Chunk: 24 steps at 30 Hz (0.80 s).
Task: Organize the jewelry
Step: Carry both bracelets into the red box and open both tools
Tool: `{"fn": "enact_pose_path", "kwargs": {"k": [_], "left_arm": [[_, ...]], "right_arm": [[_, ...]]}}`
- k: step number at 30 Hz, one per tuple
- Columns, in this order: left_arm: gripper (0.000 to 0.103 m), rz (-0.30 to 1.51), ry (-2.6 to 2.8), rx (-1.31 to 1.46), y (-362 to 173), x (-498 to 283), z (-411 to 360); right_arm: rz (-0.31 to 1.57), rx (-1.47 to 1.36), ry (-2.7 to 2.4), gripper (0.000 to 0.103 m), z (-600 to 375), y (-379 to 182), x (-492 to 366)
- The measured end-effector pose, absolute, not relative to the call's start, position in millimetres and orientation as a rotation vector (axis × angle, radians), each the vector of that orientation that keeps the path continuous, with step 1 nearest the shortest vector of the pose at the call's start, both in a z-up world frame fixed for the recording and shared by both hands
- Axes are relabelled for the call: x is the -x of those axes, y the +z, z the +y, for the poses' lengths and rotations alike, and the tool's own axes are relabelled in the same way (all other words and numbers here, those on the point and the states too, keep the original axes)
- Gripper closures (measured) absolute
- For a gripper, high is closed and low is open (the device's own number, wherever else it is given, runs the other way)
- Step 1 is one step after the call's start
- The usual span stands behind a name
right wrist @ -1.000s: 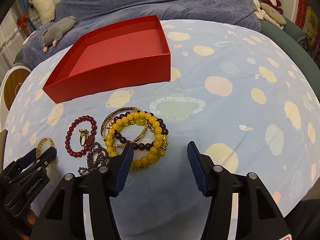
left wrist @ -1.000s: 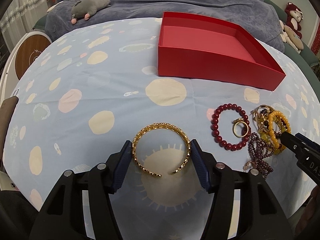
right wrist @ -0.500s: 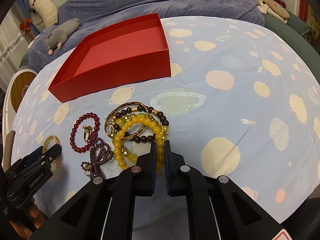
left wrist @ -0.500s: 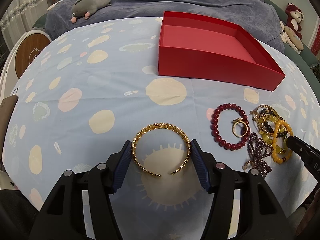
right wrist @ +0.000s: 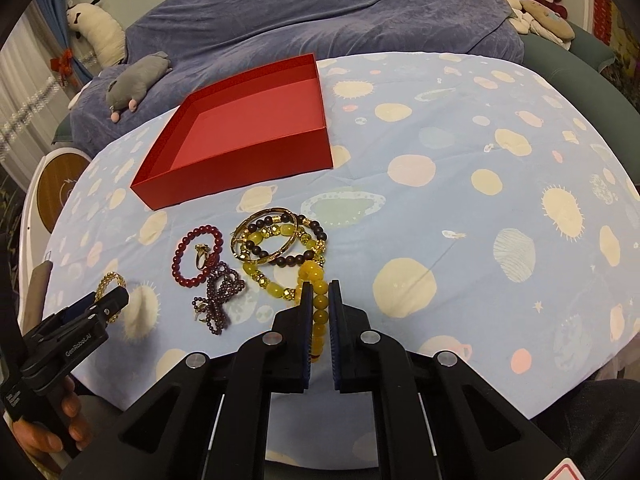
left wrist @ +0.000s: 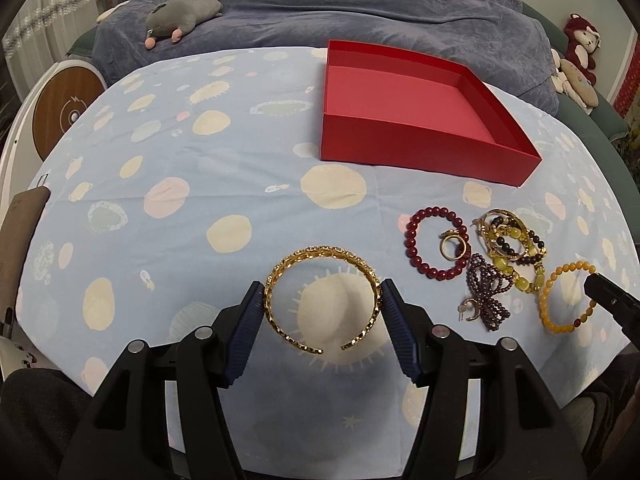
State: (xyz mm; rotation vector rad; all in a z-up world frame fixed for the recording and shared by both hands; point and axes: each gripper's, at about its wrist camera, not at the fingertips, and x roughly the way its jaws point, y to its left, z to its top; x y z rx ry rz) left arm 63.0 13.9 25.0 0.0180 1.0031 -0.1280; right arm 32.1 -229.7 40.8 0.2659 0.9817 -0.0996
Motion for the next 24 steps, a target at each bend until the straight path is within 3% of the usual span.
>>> {"fn": "enact_pose_path", "kwargs": {"k": [7,14,24], "left_arm": [[0.047,0.965,-0.194,-0.043,68.5,-95.1,6.8],[0.047,0.91,-0.281,-0.056,107.8,-189.8,-20.7],[0.047,0.946,-0.324,-0.127,72.4,-318.7,-66.9]], "right_arm": [[0.924,-0.174,-0.01,0.096,-224.7,86.9,-74.4],[0.883,-0.185,0.055,0.096,-228.2,115.5,-173.9],[0.959,-0.242,0.113,0.096,-228.8,78.7,-315.0]]}}
